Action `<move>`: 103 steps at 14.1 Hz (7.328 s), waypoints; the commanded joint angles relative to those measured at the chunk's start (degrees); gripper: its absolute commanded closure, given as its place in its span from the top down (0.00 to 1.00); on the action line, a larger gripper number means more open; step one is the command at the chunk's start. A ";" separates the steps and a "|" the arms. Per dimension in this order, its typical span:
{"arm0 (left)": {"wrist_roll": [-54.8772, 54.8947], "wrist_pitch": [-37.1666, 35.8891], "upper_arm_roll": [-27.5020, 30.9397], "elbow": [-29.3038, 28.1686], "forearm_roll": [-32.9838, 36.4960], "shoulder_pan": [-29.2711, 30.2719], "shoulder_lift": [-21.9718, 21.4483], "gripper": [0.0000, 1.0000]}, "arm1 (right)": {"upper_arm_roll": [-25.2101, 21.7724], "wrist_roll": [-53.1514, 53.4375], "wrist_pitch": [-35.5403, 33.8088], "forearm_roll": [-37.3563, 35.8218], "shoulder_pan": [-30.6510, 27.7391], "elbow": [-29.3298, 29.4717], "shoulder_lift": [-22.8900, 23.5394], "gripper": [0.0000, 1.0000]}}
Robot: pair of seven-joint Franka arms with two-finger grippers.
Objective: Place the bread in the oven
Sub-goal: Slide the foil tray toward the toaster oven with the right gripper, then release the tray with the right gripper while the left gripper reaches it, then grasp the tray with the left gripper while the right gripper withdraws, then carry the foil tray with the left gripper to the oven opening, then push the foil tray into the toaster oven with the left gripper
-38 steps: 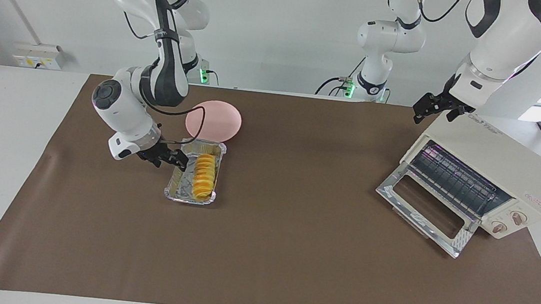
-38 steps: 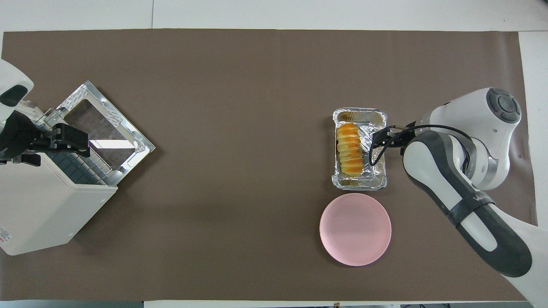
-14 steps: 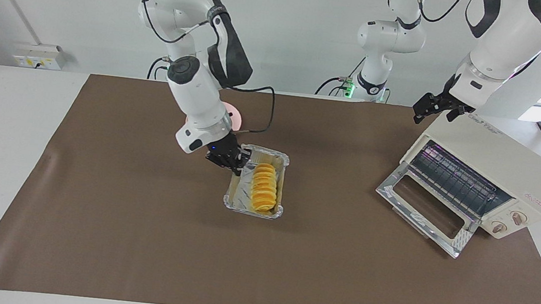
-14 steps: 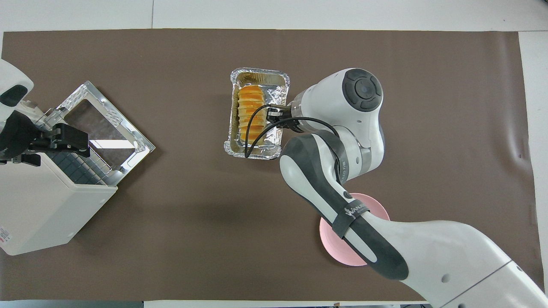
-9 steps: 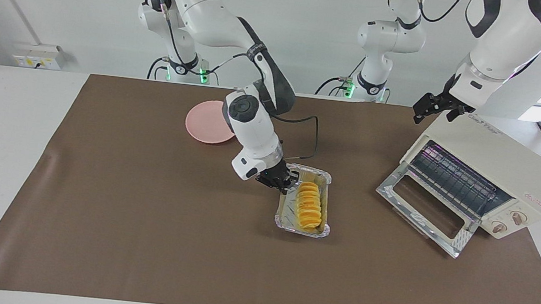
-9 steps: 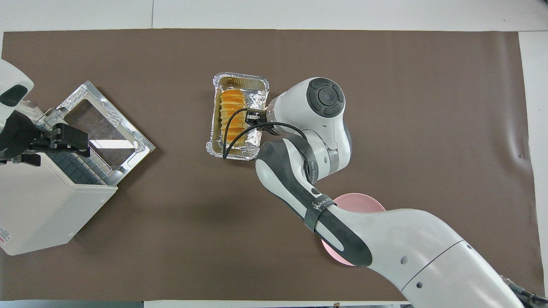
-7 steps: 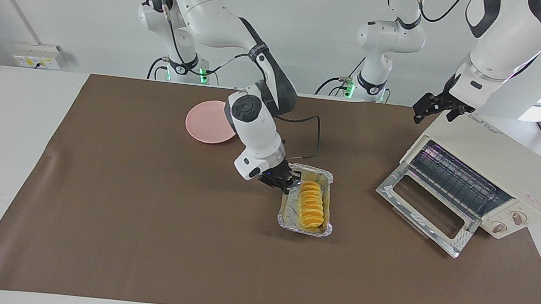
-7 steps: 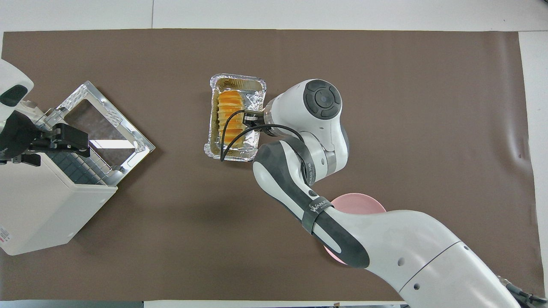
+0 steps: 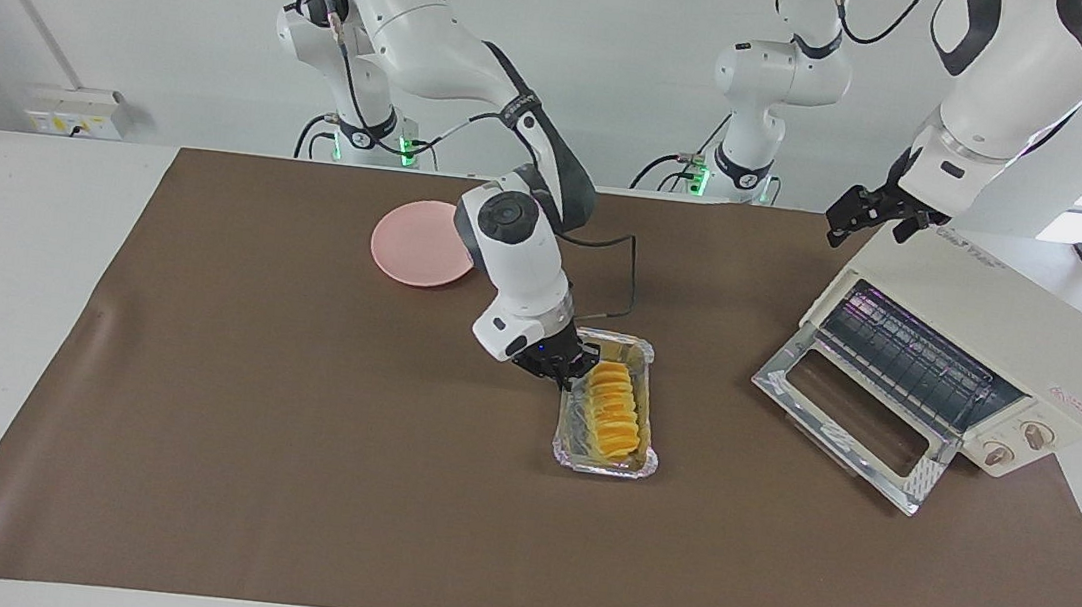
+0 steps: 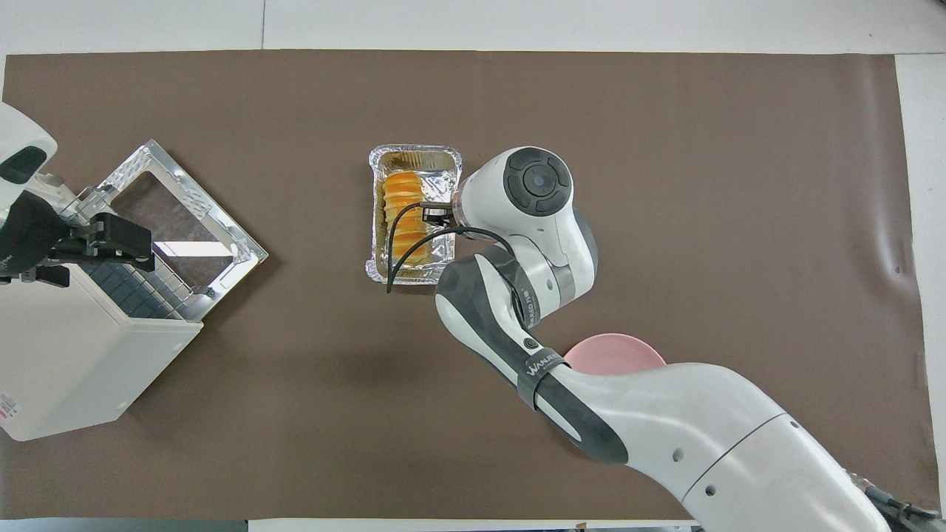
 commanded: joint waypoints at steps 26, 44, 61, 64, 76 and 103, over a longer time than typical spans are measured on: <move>-20.88 32.45 -0.42 8.96 -1.57 -30.02 34.23 0.66 | -0.27 -29.57 -41.99 -6.27 -32.15 -7.21 -32.89 1.00; -26.06 13.14 7.91 22.67 -6.05 -29.14 33.89 0.00 | -0.27 -29.22 -49.63 -7.94 -32.15 -0.17 -33.67 1.00; -33.00 6.97 31.93 8.89 -4.30 -26.24 25.36 0.00 | -0.09 -27.46 -50.95 -9.69 -33.47 -2.29 -34.91 1.00; -32.74 7.85 32.72 3.79 -1.40 -26.24 22.99 0.00 | -0.09 -27.46 -50.86 -9.69 -33.56 -2.29 -34.91 1.00; -32.74 13.30 32.72 -3.96 3.00 -25.09 20.08 0.00 | -0.09 -27.29 -51.30 -9.52 -33.47 -2.20 -35.00 1.00; -20.89 11.13 32.54 4.12 5.55 -28.17 19.65 1.00 | -0.09 -27.29 -51.30 -9.52 -33.38 -2.20 -35.00 1.00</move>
